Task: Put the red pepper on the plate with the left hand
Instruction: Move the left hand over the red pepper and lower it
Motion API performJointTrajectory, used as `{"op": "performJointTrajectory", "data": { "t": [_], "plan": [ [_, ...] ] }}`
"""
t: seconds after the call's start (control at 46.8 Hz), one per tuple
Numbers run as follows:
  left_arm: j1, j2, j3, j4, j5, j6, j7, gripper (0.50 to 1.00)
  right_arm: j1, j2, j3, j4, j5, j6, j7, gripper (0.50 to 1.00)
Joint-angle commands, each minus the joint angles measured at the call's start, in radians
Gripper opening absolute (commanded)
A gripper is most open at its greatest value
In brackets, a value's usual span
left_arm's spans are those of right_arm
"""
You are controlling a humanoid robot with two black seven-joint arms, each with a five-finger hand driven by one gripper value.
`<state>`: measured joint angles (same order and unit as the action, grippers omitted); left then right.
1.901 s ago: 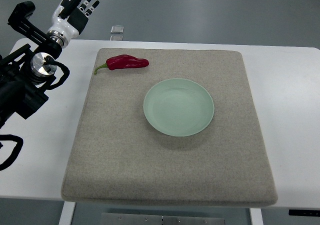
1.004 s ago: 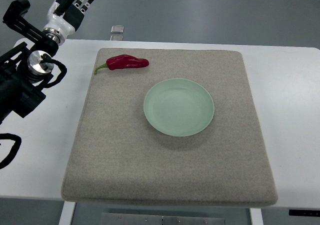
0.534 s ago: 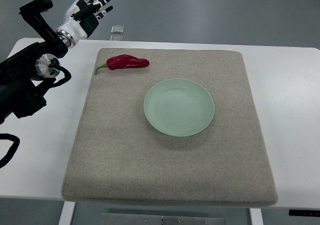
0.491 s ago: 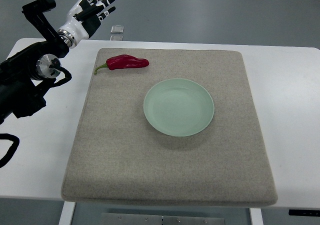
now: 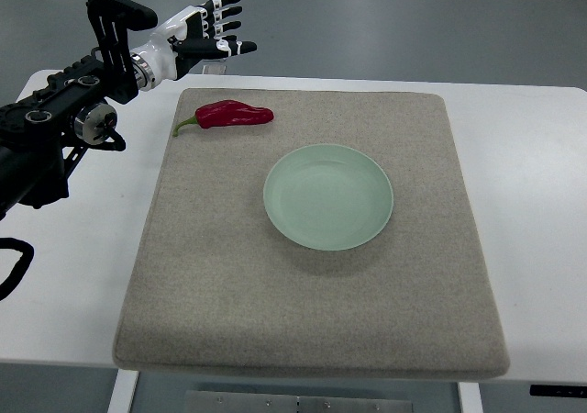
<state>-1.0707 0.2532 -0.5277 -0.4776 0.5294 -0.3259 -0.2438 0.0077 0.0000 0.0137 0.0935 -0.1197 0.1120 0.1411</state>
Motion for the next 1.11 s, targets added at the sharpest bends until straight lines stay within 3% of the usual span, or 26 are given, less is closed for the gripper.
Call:
{"op": "performJointTrajectory", "data": {
  "t": [0.0,0.406,0.812,1.089],
  "plan": [
    [-0.003,0.0,0.021,0.002,0.092,0.002,0.001,0.988,0.0,0.0,0.0,0.0,0.0,0.0,0.0,0.928],
    [-0.018,0.001,0.106,0.002,0.403,0.031,0.004,0.977,0.0,0.0,0.0,0.0,0.0,0.0,0.0,0.928],
    [-0.018,0.001,0.123,0.002,0.848,0.251,0.004,0.971,0.0,0.0,0.0,0.0,0.0,0.0,0.0,0.928],
    [-0.014,0.0,0.184,0.01,0.865,0.238,0.004,0.969,0.0,0.0,0.0,0.0,0.0,0.0,0.0,0.928]
  ]
}}
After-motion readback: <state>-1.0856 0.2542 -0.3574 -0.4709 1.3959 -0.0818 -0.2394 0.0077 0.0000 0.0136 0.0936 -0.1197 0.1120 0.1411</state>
